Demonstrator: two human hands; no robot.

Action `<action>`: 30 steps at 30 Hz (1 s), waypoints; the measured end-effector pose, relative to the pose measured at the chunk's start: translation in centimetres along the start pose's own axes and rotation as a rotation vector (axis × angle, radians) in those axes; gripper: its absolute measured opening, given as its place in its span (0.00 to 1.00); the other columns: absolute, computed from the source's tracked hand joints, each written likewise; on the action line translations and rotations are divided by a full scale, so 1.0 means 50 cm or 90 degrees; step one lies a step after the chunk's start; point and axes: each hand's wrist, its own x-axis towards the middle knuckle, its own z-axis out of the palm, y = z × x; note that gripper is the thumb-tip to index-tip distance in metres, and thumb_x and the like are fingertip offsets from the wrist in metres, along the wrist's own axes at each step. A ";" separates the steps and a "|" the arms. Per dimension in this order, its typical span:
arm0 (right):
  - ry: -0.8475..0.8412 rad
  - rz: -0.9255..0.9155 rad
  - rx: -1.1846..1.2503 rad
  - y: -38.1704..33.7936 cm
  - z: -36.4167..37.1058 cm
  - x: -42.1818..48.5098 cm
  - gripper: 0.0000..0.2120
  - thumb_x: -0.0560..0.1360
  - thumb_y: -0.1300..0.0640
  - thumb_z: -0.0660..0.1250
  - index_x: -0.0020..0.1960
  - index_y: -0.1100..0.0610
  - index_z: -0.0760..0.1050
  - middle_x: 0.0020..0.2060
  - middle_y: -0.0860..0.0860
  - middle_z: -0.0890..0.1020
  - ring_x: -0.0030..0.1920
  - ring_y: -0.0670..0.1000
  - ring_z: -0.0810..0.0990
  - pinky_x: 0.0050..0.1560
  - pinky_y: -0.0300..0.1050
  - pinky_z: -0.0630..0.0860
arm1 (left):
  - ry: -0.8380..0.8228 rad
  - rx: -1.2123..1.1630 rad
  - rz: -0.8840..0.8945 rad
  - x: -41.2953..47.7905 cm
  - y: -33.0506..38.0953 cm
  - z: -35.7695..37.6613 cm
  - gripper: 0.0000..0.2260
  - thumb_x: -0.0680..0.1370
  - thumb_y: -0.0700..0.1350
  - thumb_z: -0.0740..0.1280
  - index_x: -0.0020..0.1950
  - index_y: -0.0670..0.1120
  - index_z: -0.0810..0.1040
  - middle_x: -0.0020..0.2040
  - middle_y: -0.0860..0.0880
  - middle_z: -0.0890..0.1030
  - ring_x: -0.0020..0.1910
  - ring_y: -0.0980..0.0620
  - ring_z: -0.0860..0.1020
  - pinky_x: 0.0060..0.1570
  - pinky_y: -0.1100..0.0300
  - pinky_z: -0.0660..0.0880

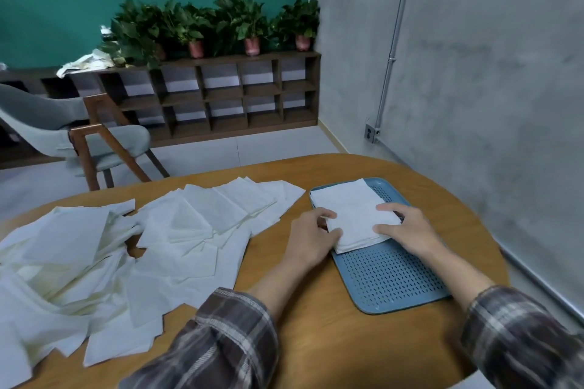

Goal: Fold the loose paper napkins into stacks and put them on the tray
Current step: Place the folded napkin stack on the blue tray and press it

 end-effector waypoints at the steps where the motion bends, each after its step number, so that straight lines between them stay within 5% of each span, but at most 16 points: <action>1: -0.005 0.002 -0.008 0.002 0.001 0.001 0.24 0.73 0.59 0.80 0.68 0.50 0.81 0.70 0.50 0.80 0.72 0.51 0.74 0.60 0.42 0.67 | 0.006 0.014 0.006 0.000 -0.002 0.002 0.13 0.77 0.45 0.76 0.61 0.50 0.84 0.47 0.51 0.82 0.41 0.56 0.78 0.45 0.68 0.74; 4: -0.013 0.002 -0.044 0.006 0.002 0.000 0.24 0.73 0.56 0.80 0.68 0.49 0.81 0.70 0.49 0.80 0.72 0.51 0.75 0.59 0.43 0.68 | 0.018 0.031 0.020 0.000 -0.009 0.005 0.12 0.77 0.44 0.76 0.60 0.49 0.85 0.45 0.48 0.83 0.40 0.54 0.78 0.50 0.60 0.77; 13: -0.013 0.001 -0.094 0.003 0.006 -0.007 0.23 0.75 0.56 0.78 0.69 0.50 0.81 0.70 0.48 0.79 0.72 0.51 0.75 0.61 0.42 0.68 | 0.050 0.054 0.049 -0.001 -0.012 0.011 0.10 0.77 0.44 0.76 0.58 0.49 0.87 0.44 0.49 0.84 0.44 0.53 0.81 0.46 0.65 0.76; 21: 0.026 -0.076 -0.147 0.002 0.014 -0.008 0.23 0.79 0.55 0.74 0.73 0.54 0.77 0.73 0.51 0.75 0.75 0.54 0.69 0.74 0.47 0.63 | 0.011 0.162 0.103 0.000 -0.032 0.023 0.14 0.82 0.48 0.71 0.68 0.49 0.82 0.67 0.50 0.68 0.64 0.49 0.75 0.68 0.58 0.71; 25: -0.004 -0.179 -0.257 -0.008 0.021 0.011 0.26 0.84 0.51 0.66 0.81 0.52 0.67 0.82 0.50 0.64 0.82 0.53 0.57 0.79 0.48 0.55 | -0.039 0.250 0.166 0.023 -0.008 0.009 0.22 0.85 0.50 0.65 0.79 0.47 0.71 0.82 0.47 0.64 0.80 0.48 0.62 0.78 0.54 0.61; 30: -0.140 -0.157 -0.435 0.000 0.043 0.044 0.30 0.88 0.43 0.50 0.86 0.49 0.45 0.85 0.47 0.41 0.85 0.49 0.39 0.83 0.51 0.42 | -0.212 0.398 0.117 0.047 -0.019 0.017 0.30 0.89 0.55 0.54 0.87 0.45 0.48 0.87 0.47 0.47 0.86 0.48 0.46 0.83 0.48 0.50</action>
